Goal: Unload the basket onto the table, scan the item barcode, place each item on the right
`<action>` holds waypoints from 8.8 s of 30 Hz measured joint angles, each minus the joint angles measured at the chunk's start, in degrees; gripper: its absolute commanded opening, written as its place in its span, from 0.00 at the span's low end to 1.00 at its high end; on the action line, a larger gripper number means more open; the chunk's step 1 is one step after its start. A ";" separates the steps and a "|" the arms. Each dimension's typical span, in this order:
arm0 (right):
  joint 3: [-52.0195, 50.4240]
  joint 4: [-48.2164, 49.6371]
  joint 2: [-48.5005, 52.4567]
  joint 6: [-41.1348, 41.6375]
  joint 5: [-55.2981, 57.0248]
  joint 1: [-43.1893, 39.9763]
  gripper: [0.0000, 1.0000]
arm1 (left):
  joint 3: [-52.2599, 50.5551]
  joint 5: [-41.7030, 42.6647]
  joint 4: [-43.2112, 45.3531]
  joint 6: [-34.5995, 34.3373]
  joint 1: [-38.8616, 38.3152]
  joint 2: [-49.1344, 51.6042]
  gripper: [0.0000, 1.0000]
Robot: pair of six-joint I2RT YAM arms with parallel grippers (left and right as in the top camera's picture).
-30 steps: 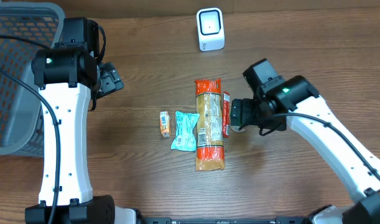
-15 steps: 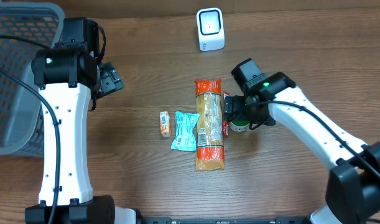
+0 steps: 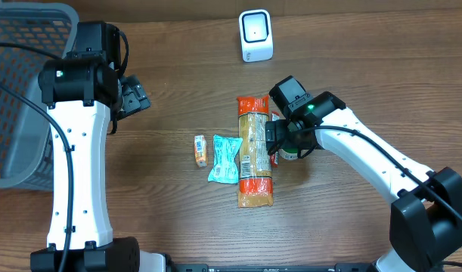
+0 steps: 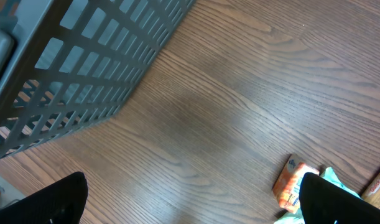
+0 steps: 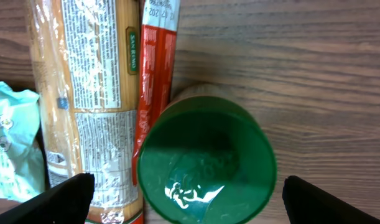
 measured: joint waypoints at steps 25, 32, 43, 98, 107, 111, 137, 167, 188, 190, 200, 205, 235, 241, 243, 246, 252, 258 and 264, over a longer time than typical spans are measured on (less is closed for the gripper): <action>-0.20 2.56 0.37 -2.80 1.68 0.00 0.98 | 0.00 0.00 0.00 0.00 0.00 0.00 0.99; -0.22 2.56 0.39 -2.89 2.01 0.00 0.98 | 0.00 0.00 0.00 0.00 0.00 0.00 1.00; -0.24 2.40 0.39 -3.02 2.12 0.00 0.98 | 0.00 0.00 0.00 0.00 0.00 0.00 0.99; -8.76 9.11 0.48 -15.67 10.88 0.00 1.00 | 0.00 0.02 -0.02 0.00 0.00 0.00 1.00; -8.76 8.52 0.50 -10.58 12.04 -0.04 1.00 | 0.00 0.00 0.00 0.00 0.00 0.00 1.00; -8.76 8.61 0.50 -7.87 10.54 -0.70 1.00 | 0.00 0.02 0.00 0.00 0.00 0.00 1.00; -8.85 9.18 0.50 -12.00 -0.48 -9.09 1.00 | 0.00 0.00 0.00 0.00 0.00 0.00 1.00; -8.85 9.77 0.50 -4.70 -1.53 -9.09 0.71 | 0.00 0.00 0.02 0.00 0.00 0.00 1.00; -8.92 8.63 0.55 -20.33 -1.64 -9.09 0.96 | 0.00 0.00 0.00 0.00 0.00 0.00 1.00; -8.92 8.66 0.55 -20.52 -1.70 -9.09 0.93 | 0.00 0.00 0.00 0.00 0.00 0.00 1.00; -8.92 7.65 0.55 -13.64 -1.95 -9.09 0.76 | 0.00 0.00 0.00 0.00 0.00 0.00 1.00; -8.92 7.87 0.55 -15.15 -1.92 -9.09 0.76 | 0.00 0.00 0.00 0.00 0.00 0.00 1.00; -8.92 5.55 0.55 -2.43 -2.10 -9.09 0.73 | 0.00 0.00 0.00 0.00 0.00 0.00 1.00; -8.92 5.92 0.55 -6.97 -2.08 -9.09 0.69 | 0.00 0.00 0.00 0.00 0.00 0.00 1.00; -8.92 5.99 0.55 -9.35 -1.95 -9.09 0.69 | 0.00 0.00 0.00 0.00 0.00 0.00 1.00; -8.92 6.01 0.55 -11.58 -1.92 -9.09 0.83 | 0.00 0.00 0.00 0.00 0.00 0.00 1.00; -8.96 6.38 0.55 -14.05 -2.10 -9.09 1.00 | 0.00 0.00 0.00 0.00 0.00 0.00 1.00; -8.96 7.19 0.55 -14.60 -3.08 -9.09 1.00 | 0.00 0.00 0.00 0.00 0.00 0.00 1.00; -8.96 8.98 0.55 -14.82 -3.21 -9.07 1.00 | 0.00 0.00 0.00 0.00 0.00 0.00 0.99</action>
